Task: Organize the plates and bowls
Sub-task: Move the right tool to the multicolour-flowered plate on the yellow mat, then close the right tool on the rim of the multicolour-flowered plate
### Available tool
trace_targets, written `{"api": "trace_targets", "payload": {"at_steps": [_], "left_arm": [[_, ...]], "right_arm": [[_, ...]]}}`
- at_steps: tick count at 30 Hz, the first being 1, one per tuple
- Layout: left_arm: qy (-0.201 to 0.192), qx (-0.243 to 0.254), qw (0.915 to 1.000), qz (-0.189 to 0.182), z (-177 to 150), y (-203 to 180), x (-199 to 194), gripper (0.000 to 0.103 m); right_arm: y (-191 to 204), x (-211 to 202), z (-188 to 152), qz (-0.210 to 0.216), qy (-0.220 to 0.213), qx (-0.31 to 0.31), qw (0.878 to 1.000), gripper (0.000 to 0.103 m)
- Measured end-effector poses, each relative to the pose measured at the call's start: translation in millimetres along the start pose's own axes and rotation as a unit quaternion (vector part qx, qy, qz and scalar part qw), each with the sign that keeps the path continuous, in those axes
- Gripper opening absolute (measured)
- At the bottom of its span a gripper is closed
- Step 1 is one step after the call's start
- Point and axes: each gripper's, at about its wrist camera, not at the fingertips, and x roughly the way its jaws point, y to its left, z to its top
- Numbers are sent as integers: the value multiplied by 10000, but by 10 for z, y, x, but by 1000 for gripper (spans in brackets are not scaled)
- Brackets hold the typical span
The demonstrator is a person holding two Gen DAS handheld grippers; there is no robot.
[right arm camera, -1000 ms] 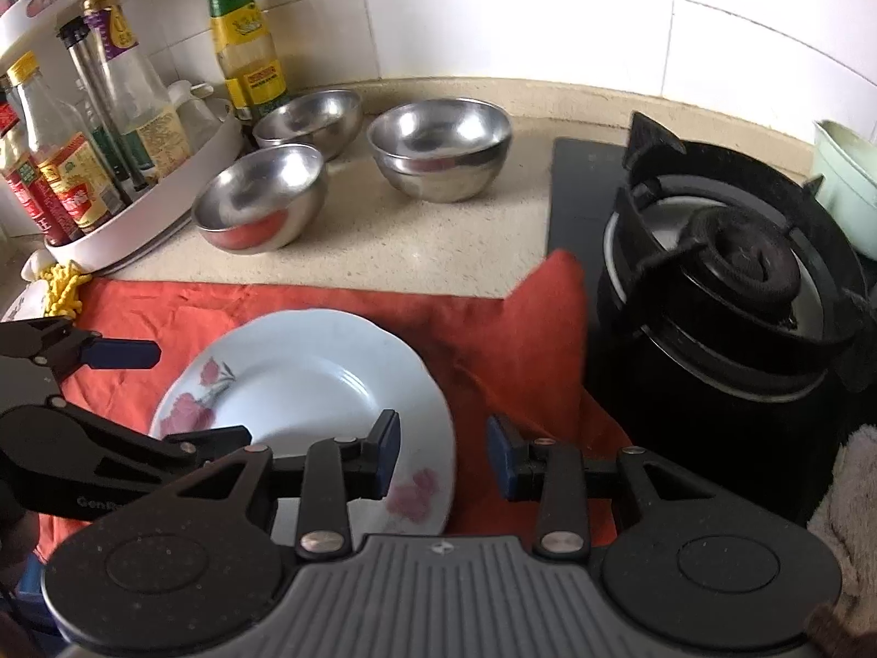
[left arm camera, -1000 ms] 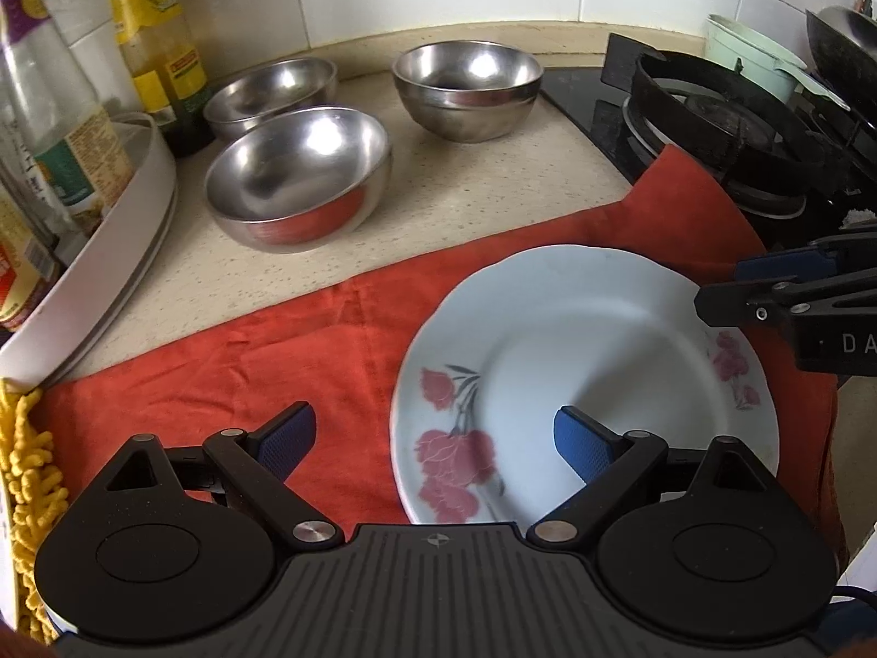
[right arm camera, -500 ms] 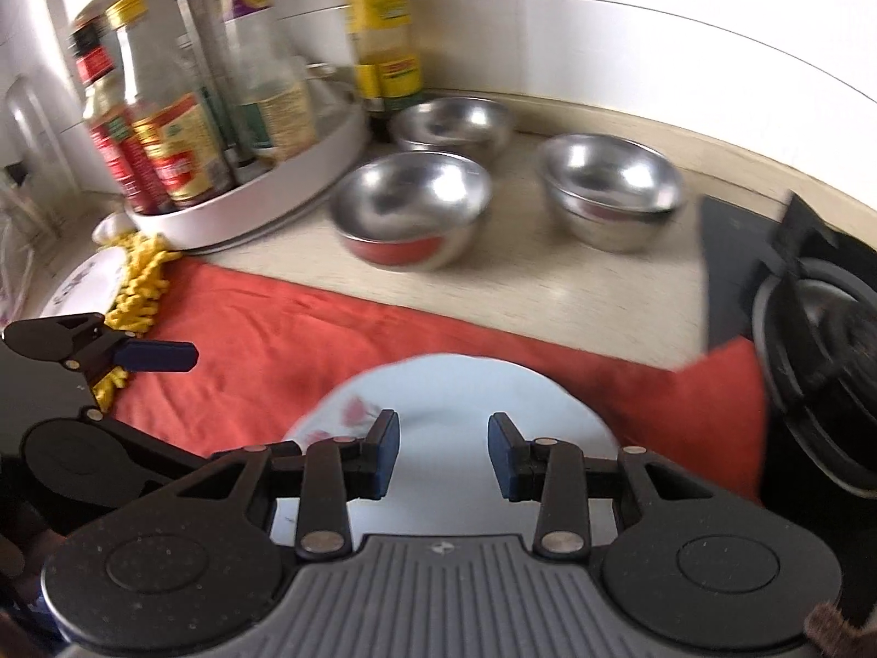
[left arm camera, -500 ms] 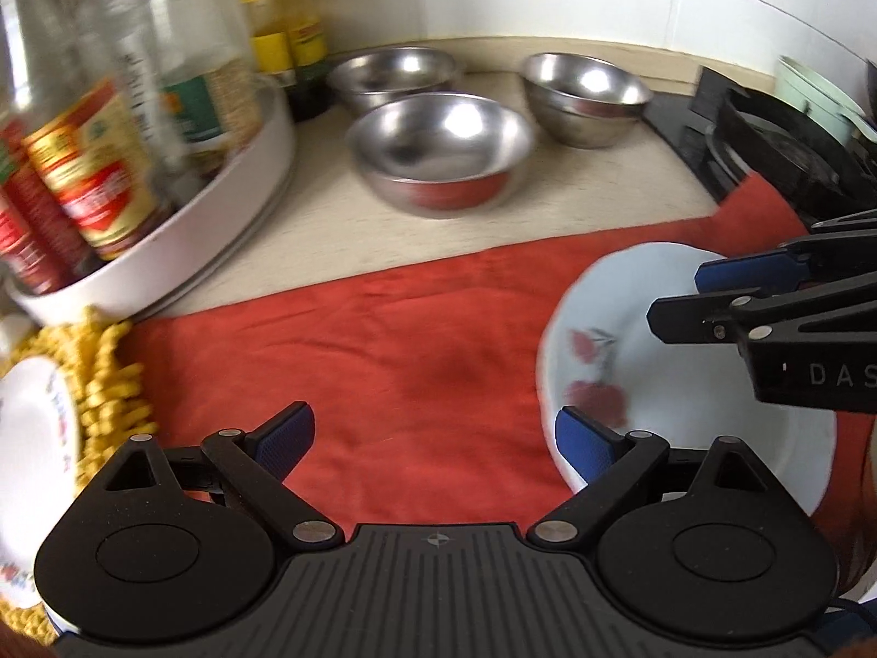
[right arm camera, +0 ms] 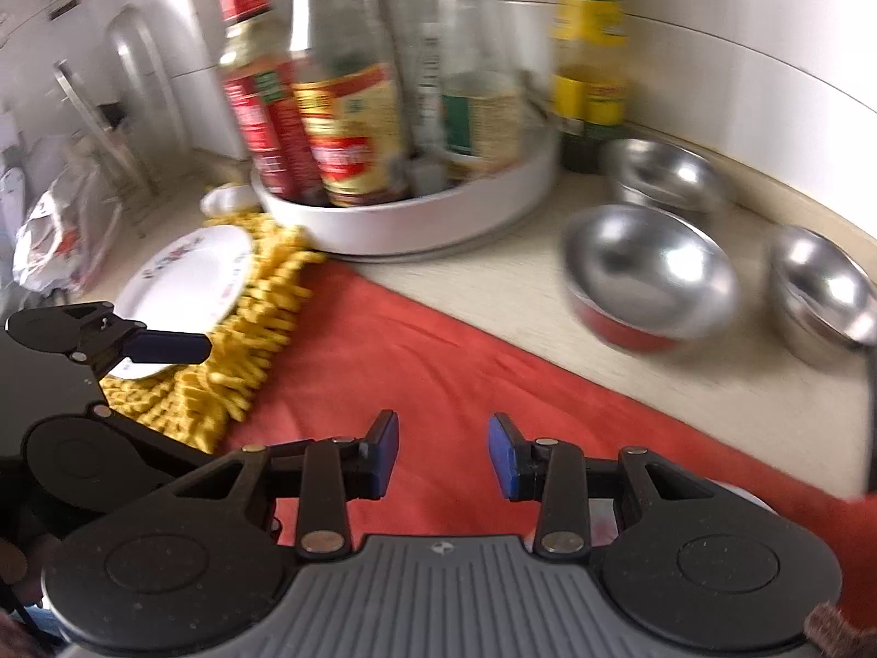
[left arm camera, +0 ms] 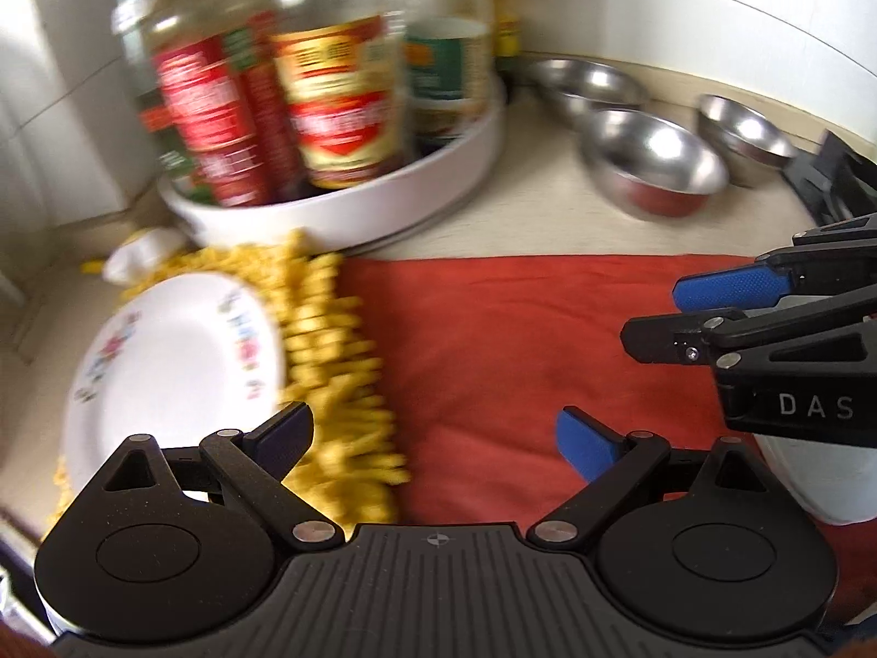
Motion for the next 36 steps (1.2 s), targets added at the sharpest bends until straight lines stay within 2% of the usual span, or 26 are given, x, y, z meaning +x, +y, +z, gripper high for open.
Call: {"api": "trace_targets", "payload": {"at_steps": [12,17,21,23,26,30,34,36], "left_arm": [[-124,-652,9959,622,-116,979,-171,99],[-126,-907,9922,848,-157,1369,-164,101],[-311,-1062,9906,802,-160,1621,-243,103],[-189,-1079,9900,889,-153,1727,-164,103],[27,-1264,9889,785,-195,1902,-16,102],[138,-1455,9883,427,-218,2020,126,100],[217,-1473,9888,112,-209,2044,238,99],[254,-1463,9889,-50,-202,2042,294,98]], "right_arm": [[906,586,473,640,-67,-680,9956,34],[1117,779,592,895,38,-680,9937,34],[1235,882,632,1043,221,-680,9920,34],[1287,942,641,1177,312,-664,9903,34],[1356,1036,660,1133,401,-672,9905,36],[1351,1092,704,1092,461,-609,9911,36],[1347,1176,708,1124,573,-531,9906,36],[1357,1198,720,1129,573,-545,9905,40]]}}
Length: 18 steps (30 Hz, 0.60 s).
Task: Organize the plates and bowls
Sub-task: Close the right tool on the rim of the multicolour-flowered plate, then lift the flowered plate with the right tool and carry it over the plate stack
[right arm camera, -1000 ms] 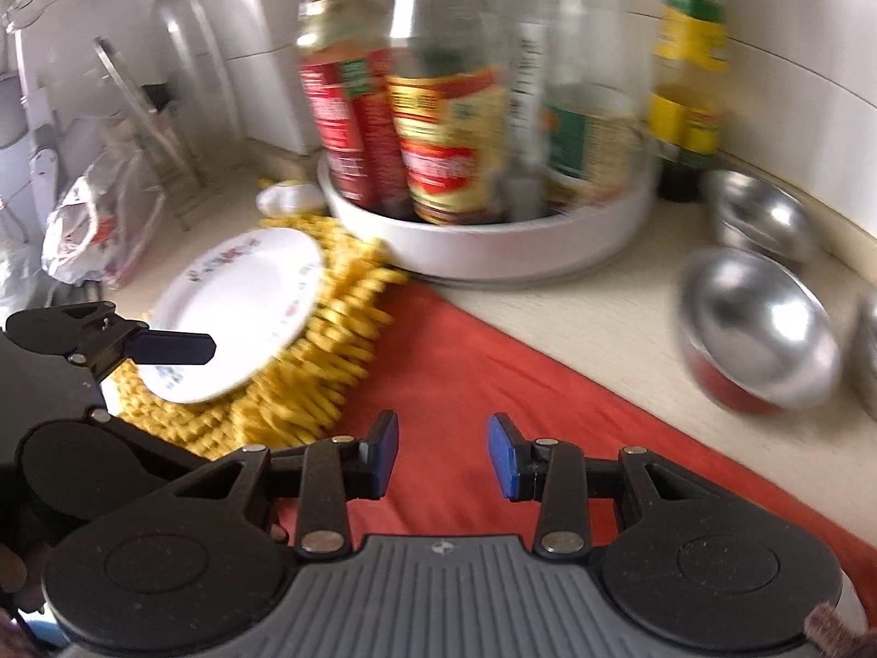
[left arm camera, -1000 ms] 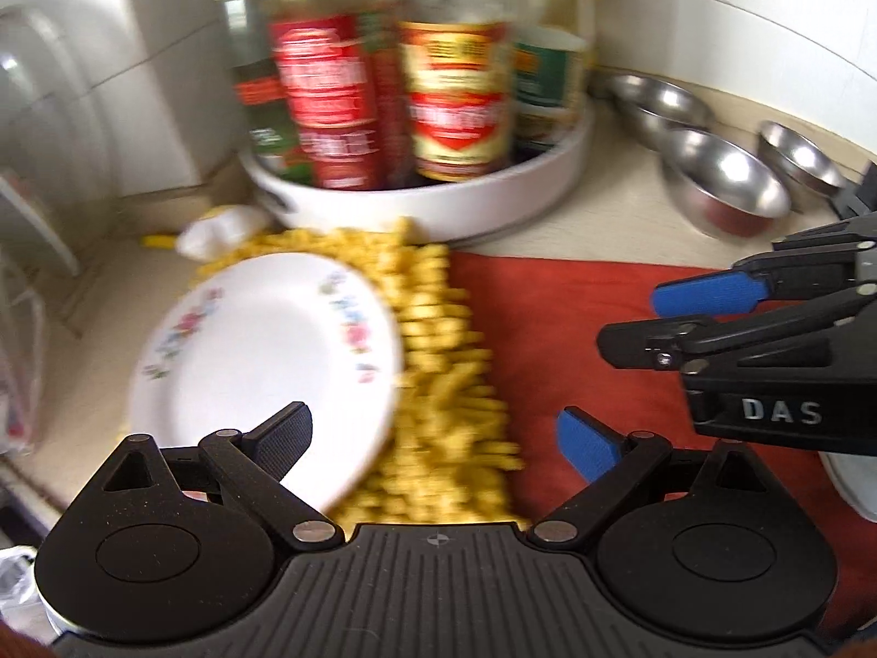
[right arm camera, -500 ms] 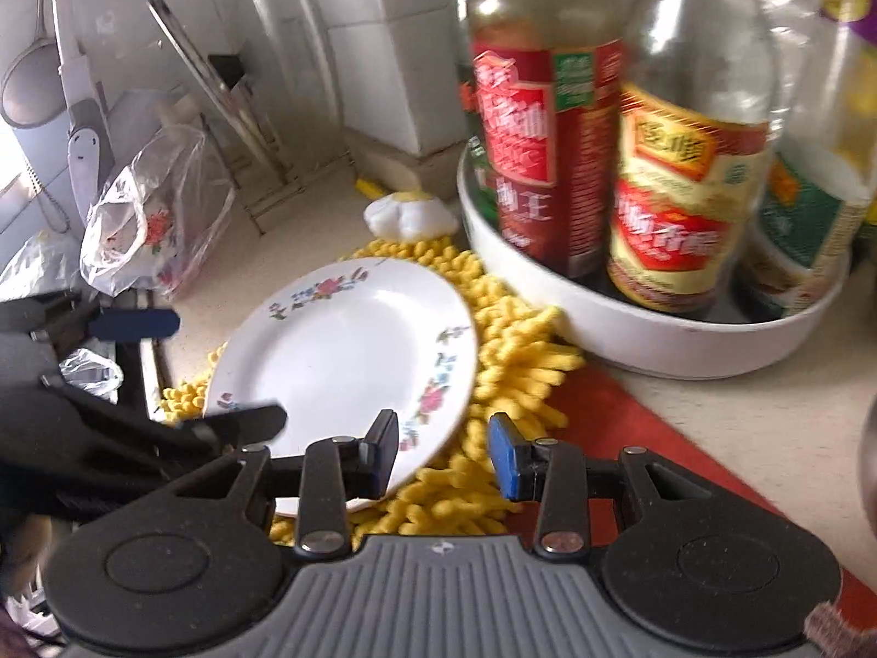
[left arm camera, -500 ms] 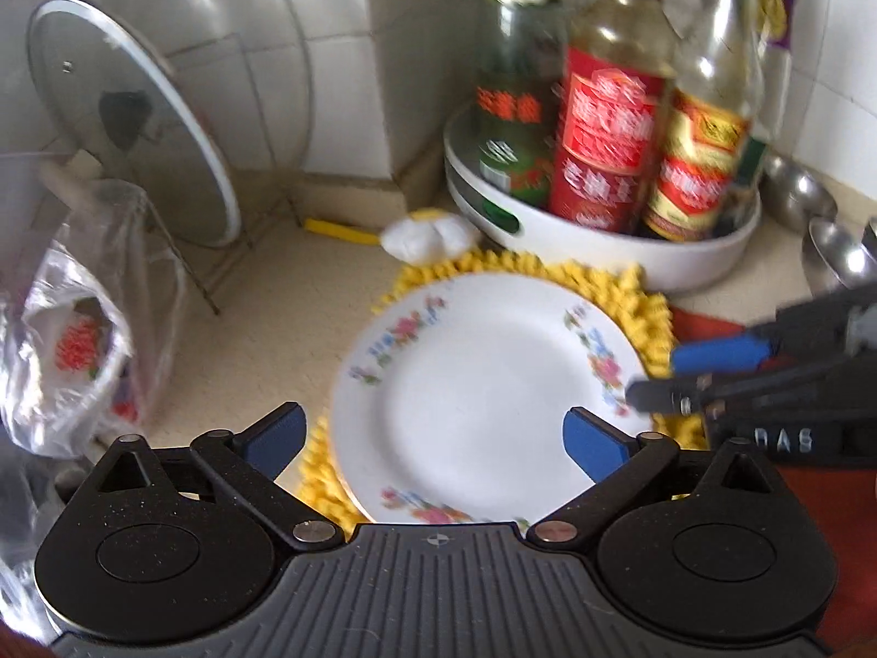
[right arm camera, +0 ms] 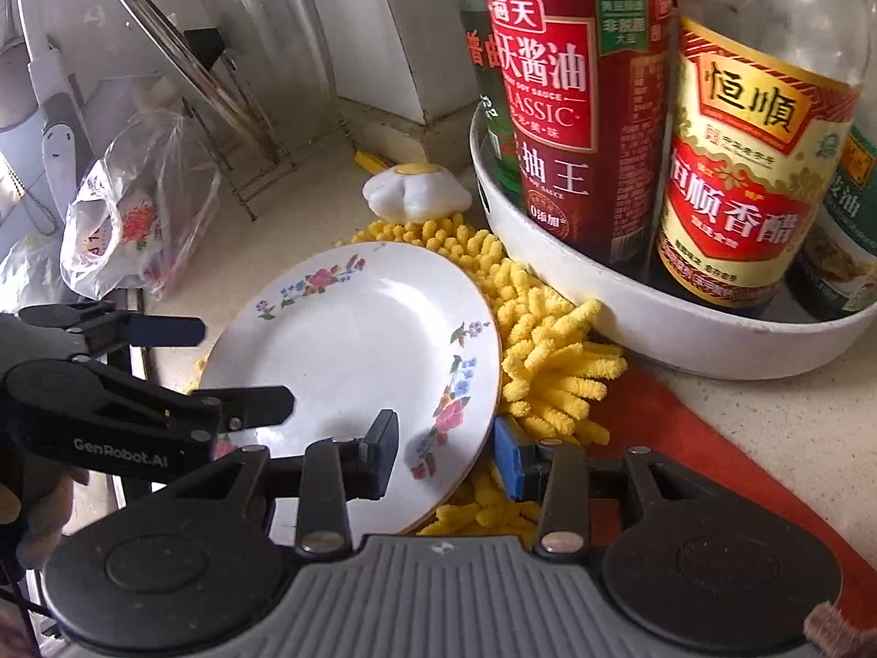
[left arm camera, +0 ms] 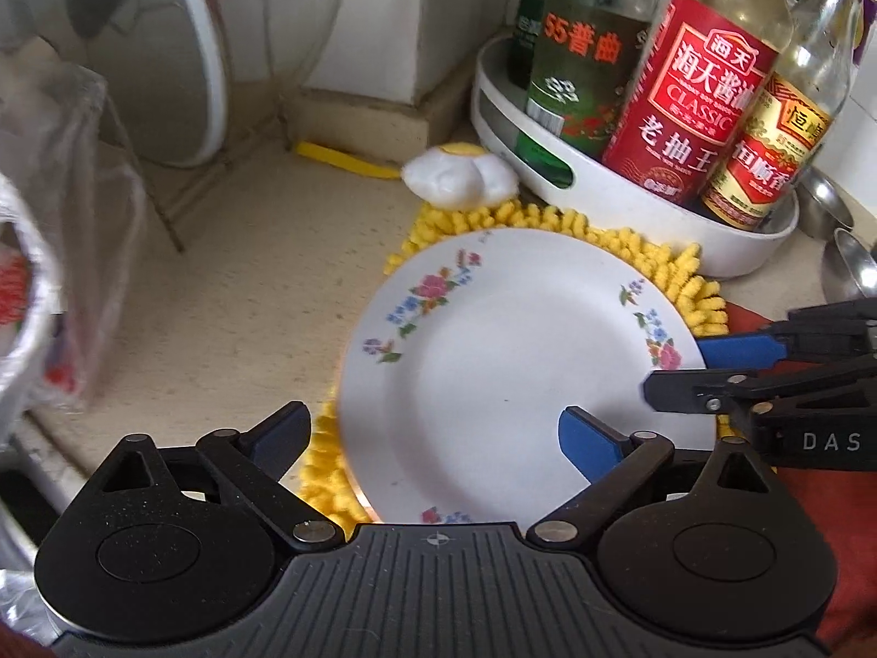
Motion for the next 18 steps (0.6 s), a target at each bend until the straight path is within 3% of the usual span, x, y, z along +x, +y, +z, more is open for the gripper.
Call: {"api": "trace_targets", "payload": {"at_steps": [6,13,18], "left_arm": [[13,14,9998,-186,67,-37,124,99],[-211,-87,9970,-741,41,103,96,99],[-237,180,9978,-592,54,38,152,100]], "right_arm": [[-49,51,18,140,2,-107,9998,37],[-94,1,-14,248,-17,-167,9996,31],[-174,11,-24,459,8,-76,9989,32]]}}
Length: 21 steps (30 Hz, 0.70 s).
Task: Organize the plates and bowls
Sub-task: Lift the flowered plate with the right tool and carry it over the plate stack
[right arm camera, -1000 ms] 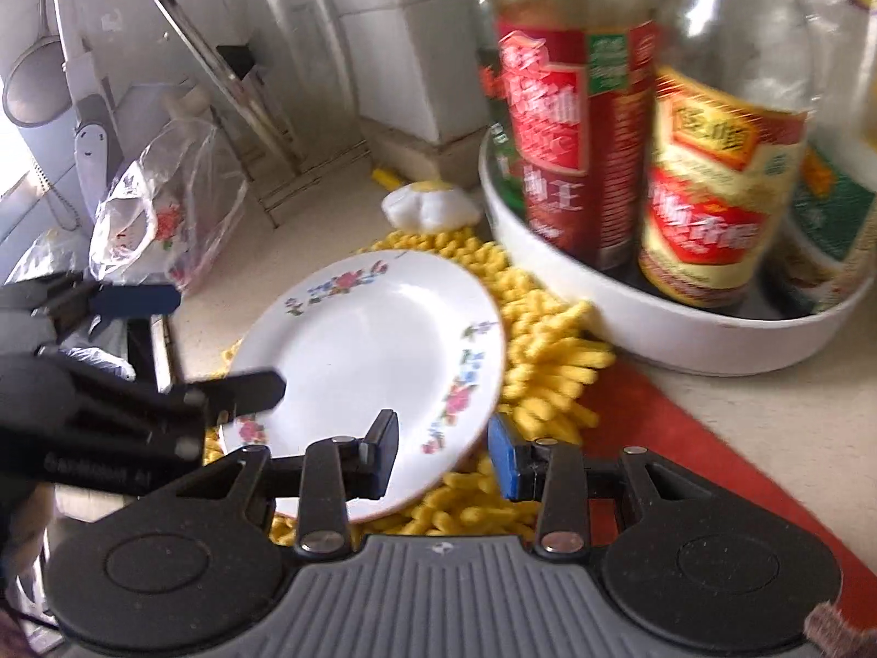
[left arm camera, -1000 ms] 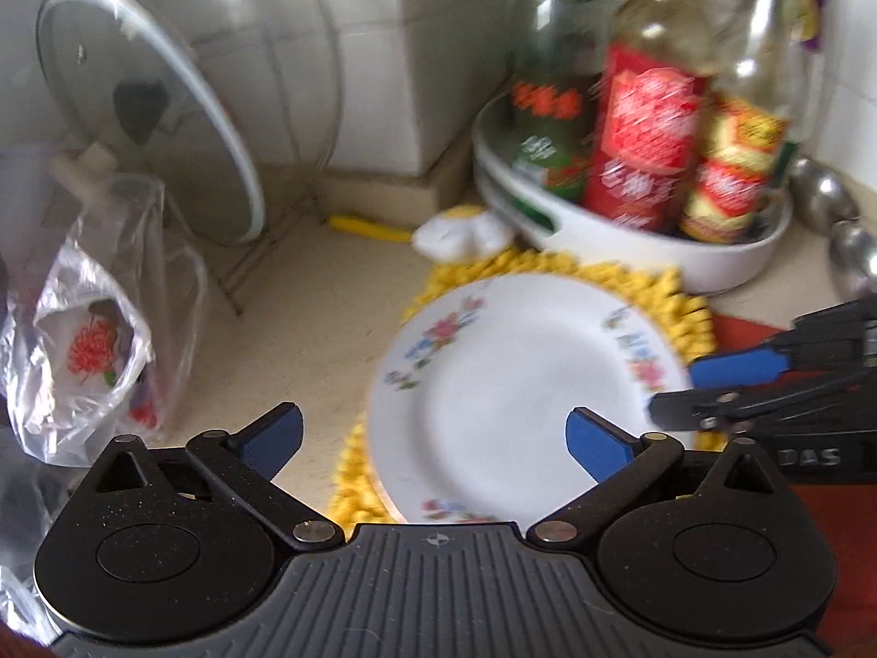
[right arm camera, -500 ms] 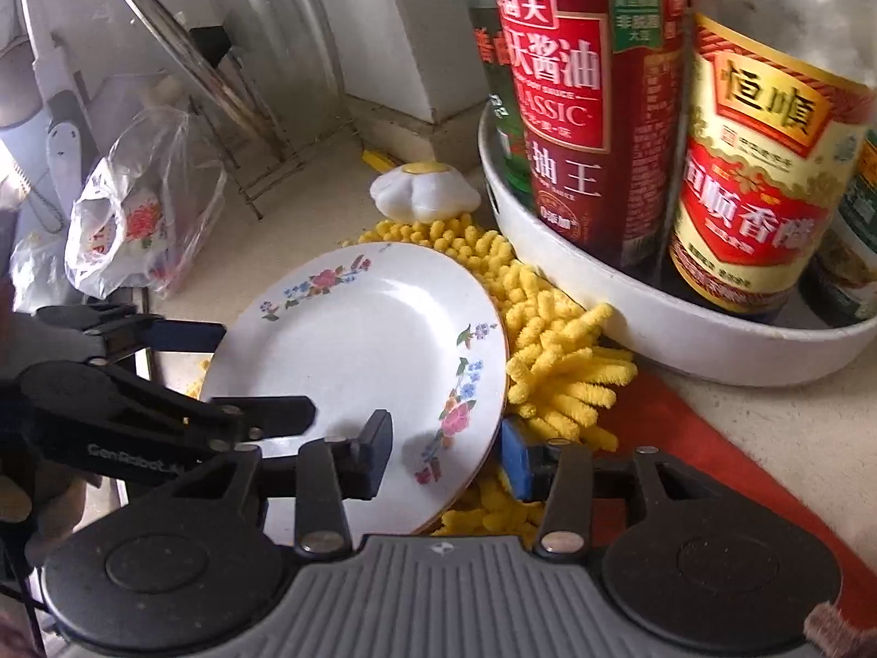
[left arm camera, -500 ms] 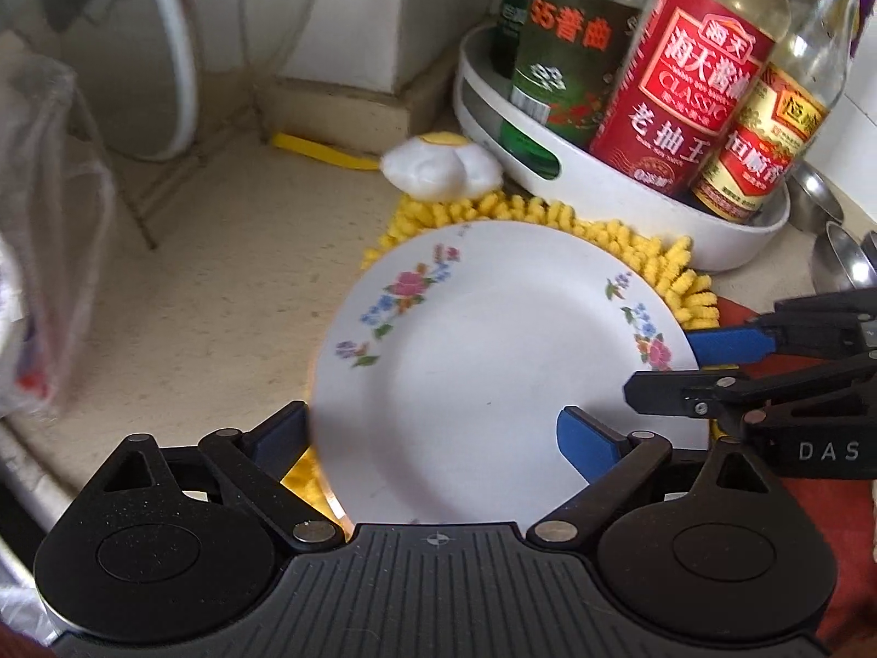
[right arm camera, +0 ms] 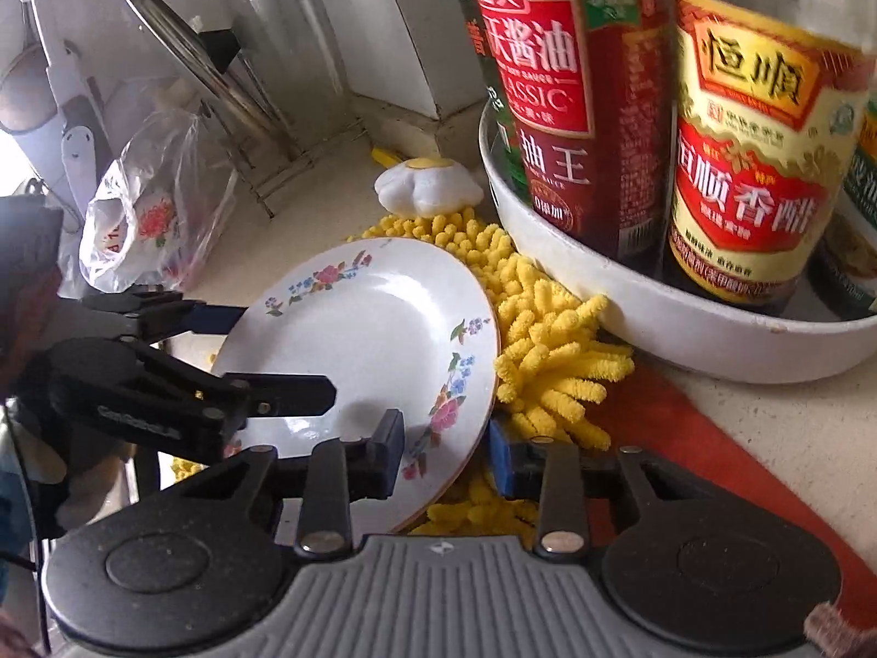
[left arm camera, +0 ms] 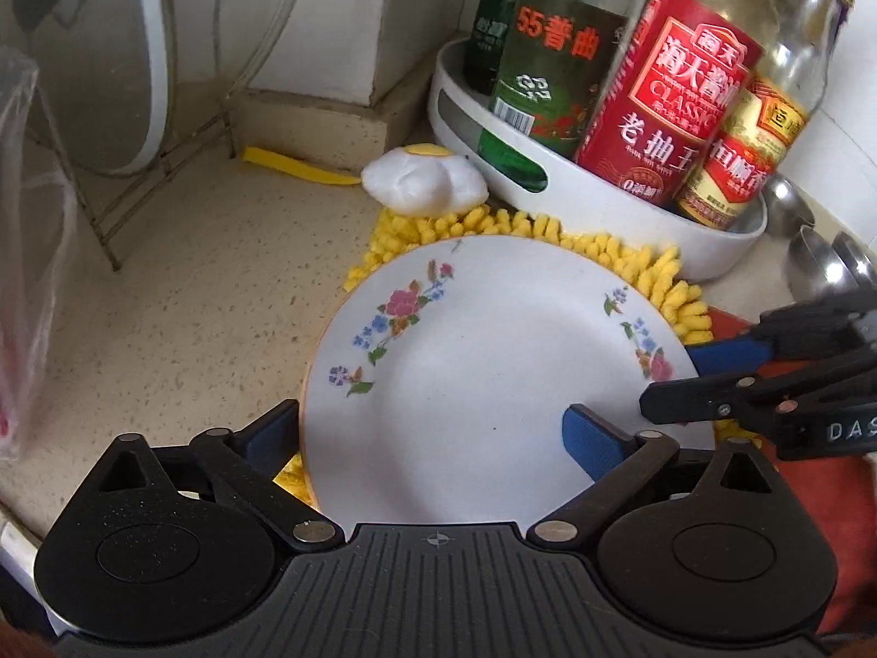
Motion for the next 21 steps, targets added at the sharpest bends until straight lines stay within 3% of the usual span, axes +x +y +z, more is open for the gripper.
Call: {"api": "trace_targets", "payload": {"at_steps": [5,8,12,21], "left_arm": [[14,-127,9998,156,-53,-136,-104,99],[-22,-304,9995,102,-84,-141,-207,96],[-204,-354,9991,93,-88,-217,-361,96],[-364,60,9990,-247,-57,-618,-527,96]], "right_arm": [[92,-59,-76,-160,-72,-167,9997,30],[25,-149,-62,-82,-134,238,9996,28],[10,-327,-94,-45,-268,338,9991,25],[-154,-731,-370,-179,-634,796,9946,22]]}}
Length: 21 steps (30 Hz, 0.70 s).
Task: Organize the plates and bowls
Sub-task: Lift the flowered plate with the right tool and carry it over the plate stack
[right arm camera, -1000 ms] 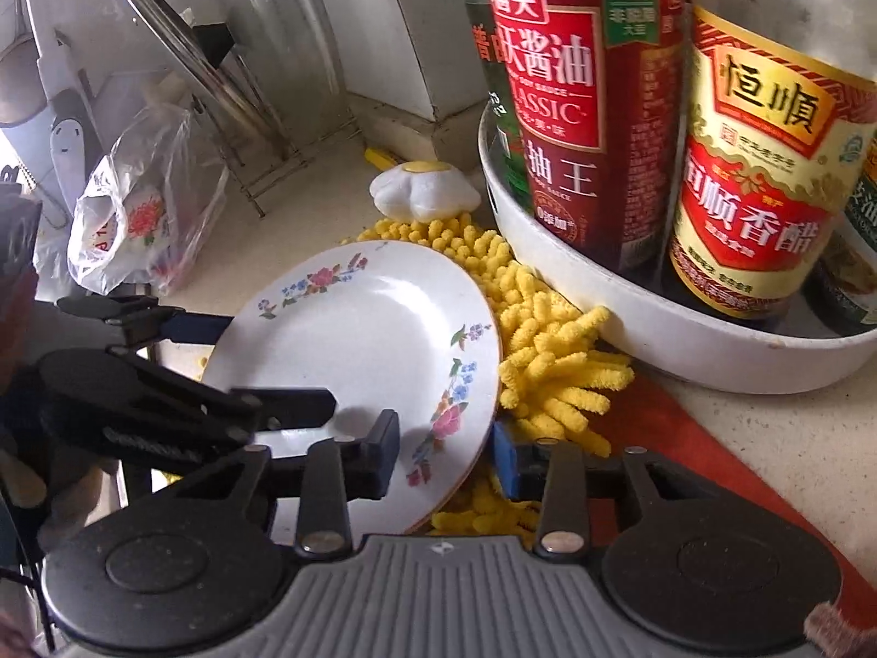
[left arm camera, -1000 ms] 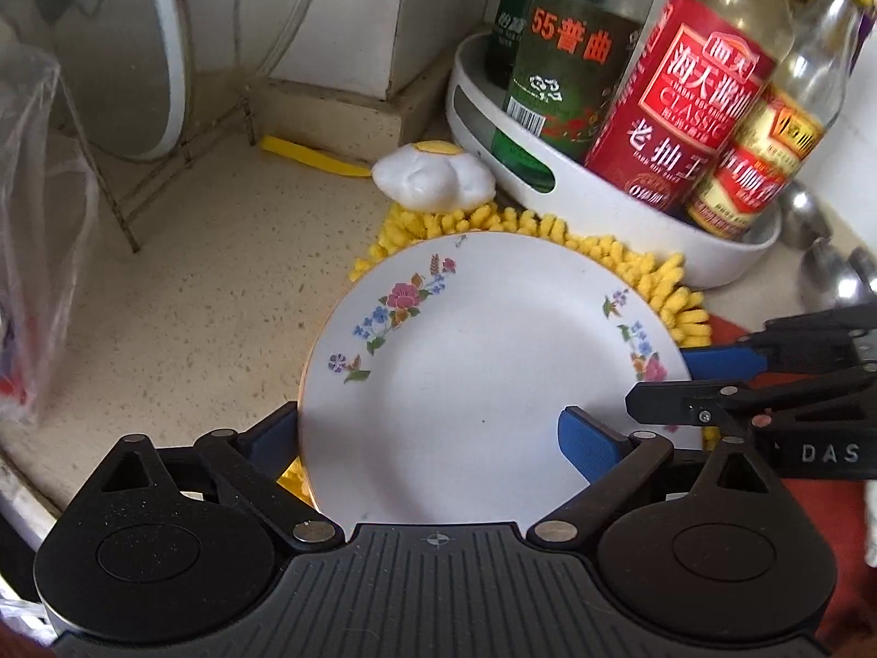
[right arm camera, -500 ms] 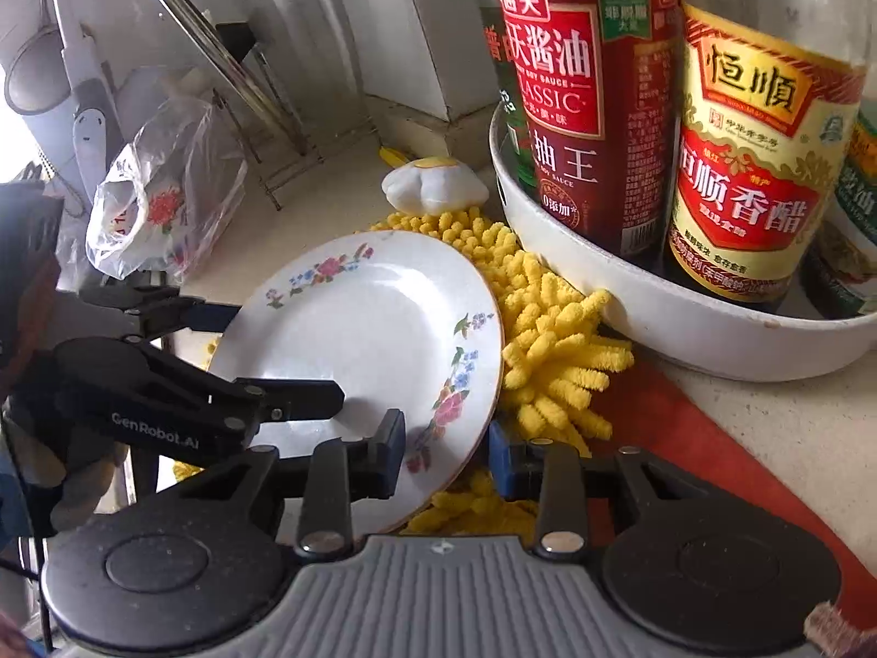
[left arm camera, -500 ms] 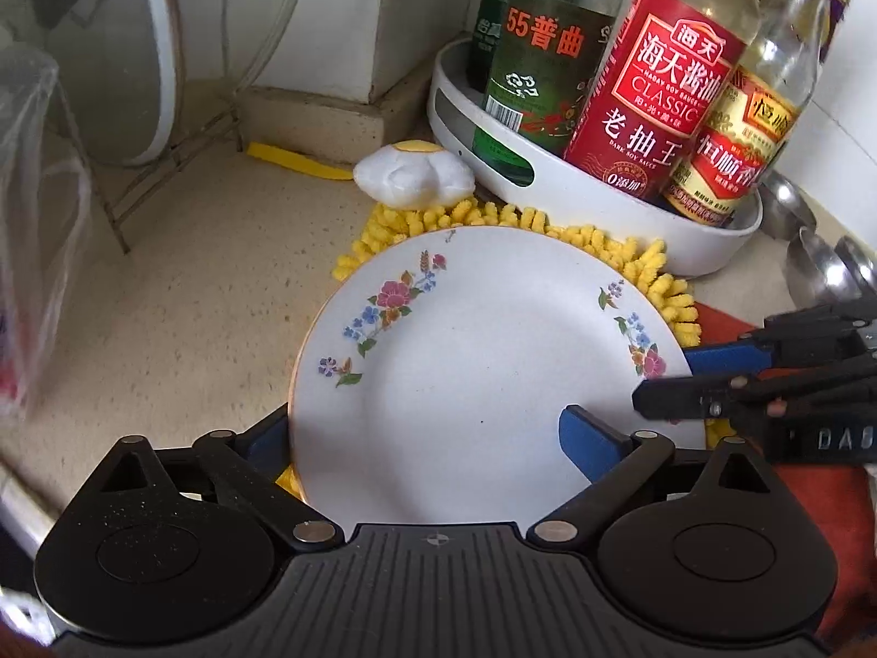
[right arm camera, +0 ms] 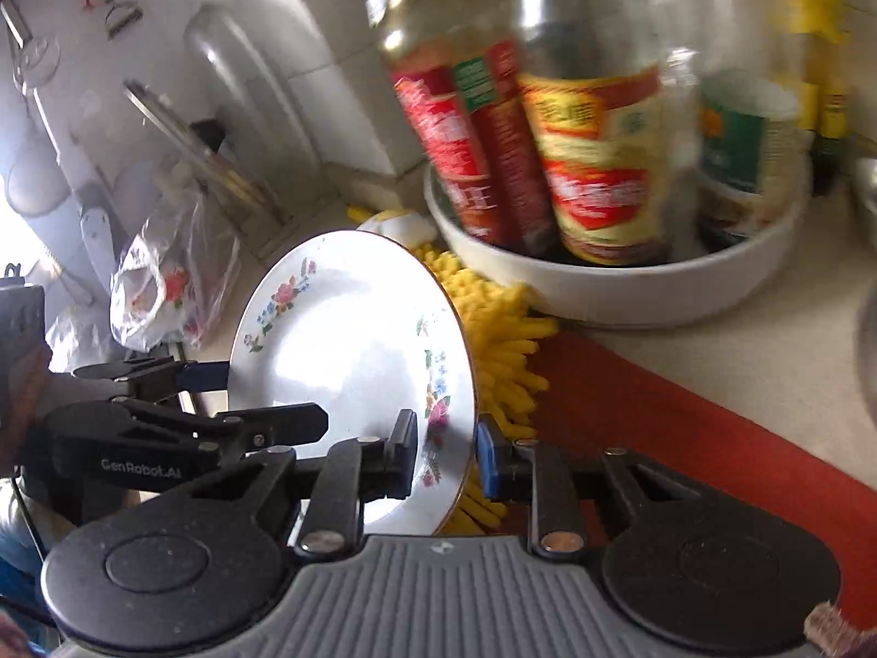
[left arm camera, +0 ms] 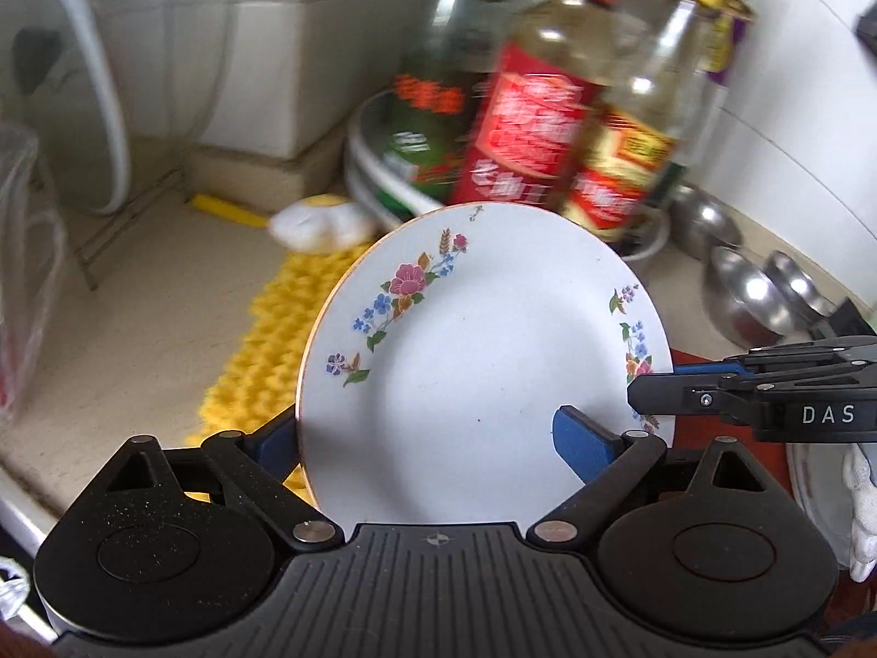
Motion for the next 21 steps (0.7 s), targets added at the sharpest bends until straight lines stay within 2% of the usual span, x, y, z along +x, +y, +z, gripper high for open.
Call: {"api": "trace_targets", "payload": {"at_steps": [11,16,21], "left_arm": [[50,776,9951,-607,38,-889,103,96],[135,1197,9876,-1006,5,-1351,179,96],[285,1633,9759,-1416,-69,-1836,289,96]], "right_arm": [[-413,-822,-359,-516,-629,683,9943,22],[-603,-1266,-592,-861,-922,1004,9869,22],[-816,-1695,-878,-1250,-1131,1406,9756,22]]}}
